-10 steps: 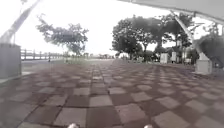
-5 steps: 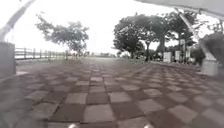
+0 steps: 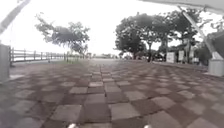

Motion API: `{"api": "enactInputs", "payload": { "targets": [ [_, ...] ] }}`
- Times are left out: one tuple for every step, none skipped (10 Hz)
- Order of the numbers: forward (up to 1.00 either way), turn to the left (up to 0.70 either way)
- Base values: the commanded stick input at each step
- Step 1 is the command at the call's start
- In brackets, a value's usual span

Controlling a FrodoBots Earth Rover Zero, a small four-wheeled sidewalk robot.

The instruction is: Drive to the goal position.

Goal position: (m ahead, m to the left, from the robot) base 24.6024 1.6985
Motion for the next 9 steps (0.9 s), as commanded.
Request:
{"api": "enactInputs", "payload": {
  "targets": [
    [0.84,0.00],
    [0.84,0.00],
    [0.84,0.00],
    [0.84,0.00],
    [0.84,0.00],
    [0.84,0.00],
    [0.84,0.00],
    [0.84,0.00],
    [0.84,0.00]
  ]
}}
